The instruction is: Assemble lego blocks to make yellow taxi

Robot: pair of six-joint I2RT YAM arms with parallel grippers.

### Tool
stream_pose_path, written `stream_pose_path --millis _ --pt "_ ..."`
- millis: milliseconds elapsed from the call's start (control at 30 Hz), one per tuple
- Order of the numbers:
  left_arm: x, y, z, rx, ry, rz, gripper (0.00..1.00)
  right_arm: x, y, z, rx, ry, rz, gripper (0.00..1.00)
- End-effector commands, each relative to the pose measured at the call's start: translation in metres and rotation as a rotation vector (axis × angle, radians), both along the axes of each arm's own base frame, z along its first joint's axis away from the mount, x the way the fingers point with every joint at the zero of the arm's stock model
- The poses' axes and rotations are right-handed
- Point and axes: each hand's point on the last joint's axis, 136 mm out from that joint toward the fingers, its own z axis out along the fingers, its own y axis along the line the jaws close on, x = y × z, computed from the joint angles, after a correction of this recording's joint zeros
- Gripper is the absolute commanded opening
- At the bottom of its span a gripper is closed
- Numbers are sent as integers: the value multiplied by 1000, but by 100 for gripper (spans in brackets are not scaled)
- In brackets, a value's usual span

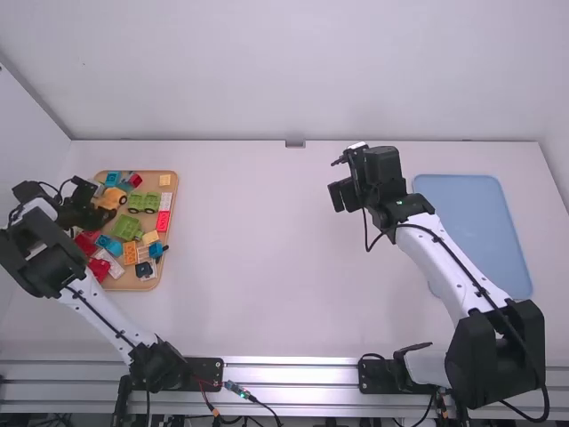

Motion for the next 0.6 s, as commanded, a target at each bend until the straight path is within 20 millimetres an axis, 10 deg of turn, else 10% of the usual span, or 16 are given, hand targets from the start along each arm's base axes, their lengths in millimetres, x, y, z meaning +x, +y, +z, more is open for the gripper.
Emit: stream_pose_path --millis 0,567 --pt "-2 -5 -9 -40 49 36 48 5 0 10 8 -19 -5 99" --pt "12 -23 83 -194 -16 11 33 6 0 10 6 -24 -3 99"
